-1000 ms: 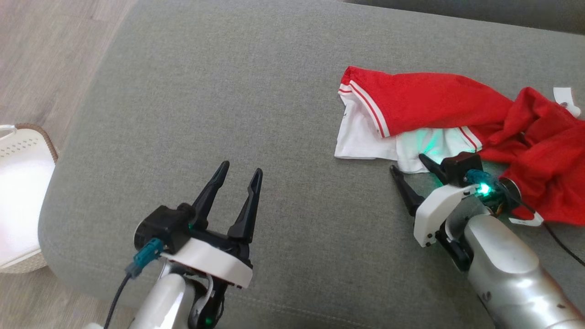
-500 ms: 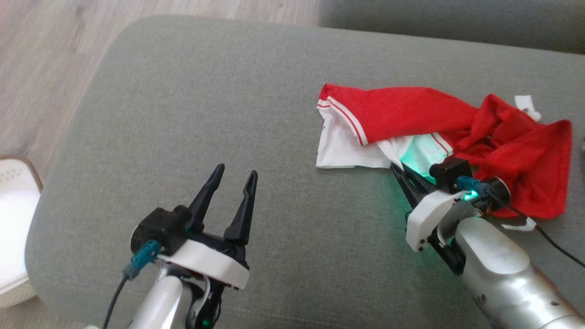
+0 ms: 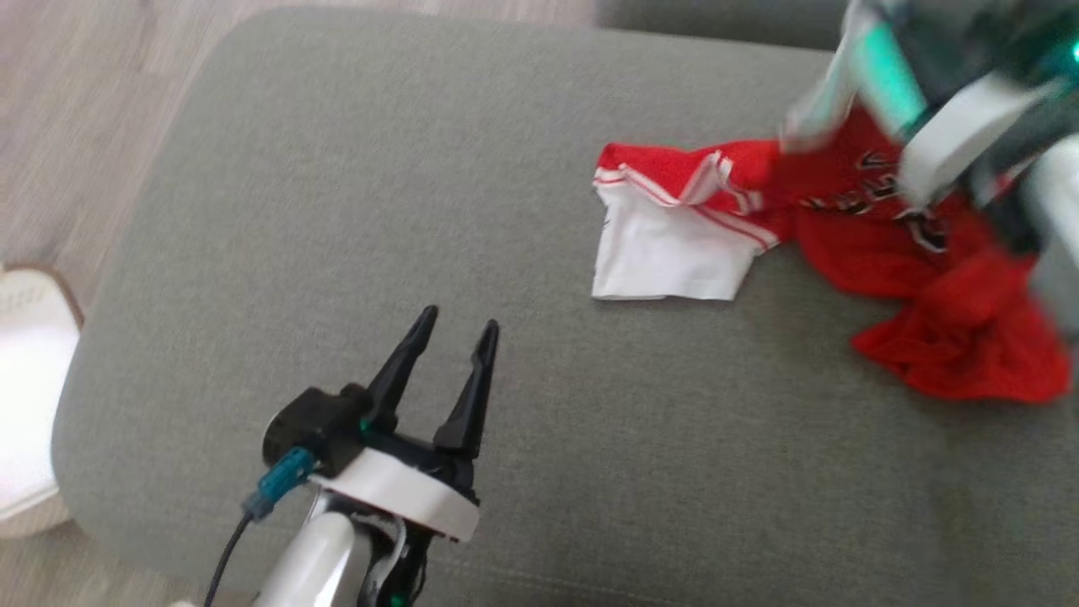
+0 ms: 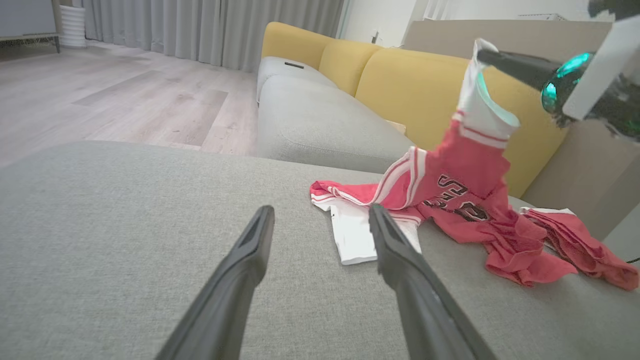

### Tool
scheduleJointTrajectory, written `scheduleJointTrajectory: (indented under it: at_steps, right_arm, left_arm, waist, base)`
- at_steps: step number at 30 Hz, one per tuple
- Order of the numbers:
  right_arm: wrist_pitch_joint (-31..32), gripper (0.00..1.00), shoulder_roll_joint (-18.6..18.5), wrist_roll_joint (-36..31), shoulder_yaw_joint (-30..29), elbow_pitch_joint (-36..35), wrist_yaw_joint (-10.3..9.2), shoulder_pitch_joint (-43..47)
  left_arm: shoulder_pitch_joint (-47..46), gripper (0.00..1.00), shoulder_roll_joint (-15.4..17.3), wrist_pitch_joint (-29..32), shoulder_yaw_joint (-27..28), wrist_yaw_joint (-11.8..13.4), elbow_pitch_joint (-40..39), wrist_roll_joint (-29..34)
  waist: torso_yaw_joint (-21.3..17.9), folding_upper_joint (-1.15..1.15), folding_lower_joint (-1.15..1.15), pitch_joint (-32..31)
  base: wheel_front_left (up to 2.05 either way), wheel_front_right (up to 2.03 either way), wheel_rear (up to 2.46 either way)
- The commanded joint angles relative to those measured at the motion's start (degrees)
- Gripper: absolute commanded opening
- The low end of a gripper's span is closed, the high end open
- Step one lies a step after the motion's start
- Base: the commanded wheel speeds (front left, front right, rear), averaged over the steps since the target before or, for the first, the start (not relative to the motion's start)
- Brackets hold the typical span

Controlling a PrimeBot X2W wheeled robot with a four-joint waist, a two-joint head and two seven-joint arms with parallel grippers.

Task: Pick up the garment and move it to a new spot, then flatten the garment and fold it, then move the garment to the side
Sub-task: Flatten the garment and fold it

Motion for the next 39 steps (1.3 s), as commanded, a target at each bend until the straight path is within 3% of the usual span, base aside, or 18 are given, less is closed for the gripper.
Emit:
scheduleJointTrajectory:
  at_steps: [1, 5, 9, 10, 11, 18, 26, 33, 39]
  right_arm:
    - [1.20, 0.00, -2.12, -0.39, 0.70, -1.55, -0.04, -3.55]
    - [3.23, 0.00, -7.53, -1.85, 3.74, 1.35, -0.04, -12.87]
    - [3.80, 0.00, -9.84, -4.39, 5.57, 8.21, -0.04, -21.00]
    - [3.80, 0.40, -10.09, -5.48, 6.02, 10.22, -0.04, -22.65]
    - [3.82, 1.00, -9.91, -6.09, 6.09, 12.34, -0.04, -24.00]
    - [0.08, 1.00, -3.94, -5.54, 7.69, 20.21, -0.04, -26.64]
    - [-7.27, 1.00, 1.38, -1.48, 7.69, 21.33, -0.04, -21.90]
    - [-11.45, 1.00, 5.62, 1.99, 4.07, 16.79, -0.04, -12.54]
    - [-11.98, 1.00, 9.29, 1.61, -5.15, 6.42, -0.04, 0.49]
  left_arm:
    - [-3.91, 1.00, 0.04, -0.33, 1.06, 0.17, -2.38, -0.55]
    - [-6.38, 1.00, 0.04, -0.33, -0.72, 0.44, -3.04, -1.86]
    - [-7.86, 1.00, 0.04, -0.33, -1.83, 1.04, -3.78, -2.91]
    - [-8.06, 1.00, 0.04, -0.33, -1.97, 1.12, -3.90, -3.04]
    - [-8.24, 1.00, 0.04, -0.33, -2.09, 1.18, -3.95, -3.12]
    - [-8.93, 1.00, 0.04, -0.33, -1.08, 1.67, -3.51, -2.81]
    - [-9.15, 1.00, 0.04, -0.33, 1.90, 1.39, -2.93, -1.34]
    - [-7.73, 1.00, 0.04, -0.33, 6.43, 1.04, -2.58, 0.29]
    - [-6.01, 1.00, 0.04, -0.33, 9.91, 0.82, -2.67, 1.35]
  waist:
    - [2.79, 0.00, 0.00, 3.09]
    - [5.99, 0.00, 0.00, 6.41]
    - [7.86, 0.00, 0.00, 8.58]
    - [8.09, 0.00, 0.00, 9.02]
    - [8.22, 0.00, 0.00, 9.29]
    - [5.62, 0.00, 0.00, 9.40]
    - [-0.28, 0.00, 0.00, 5.86]
    - [-7.08, 0.00, 0.00, 1.17]
    - [-12.40, 0.00, 0.00, -1.27]
  base:
    - [0.00, 0.00, 0.00]
    - [0.00, 0.00, 0.00]
    - [0.00, 0.00, 0.00]
    - [0.00, 0.00, 0.00]
    - [0.00, 0.00, 0.00]
    - [0.00, 0.00, 0.00]
    - [0.00, 0.00, 0.00]
    - [0.00, 0.00, 0.00]
    - [0.00, 0.00, 0.00]
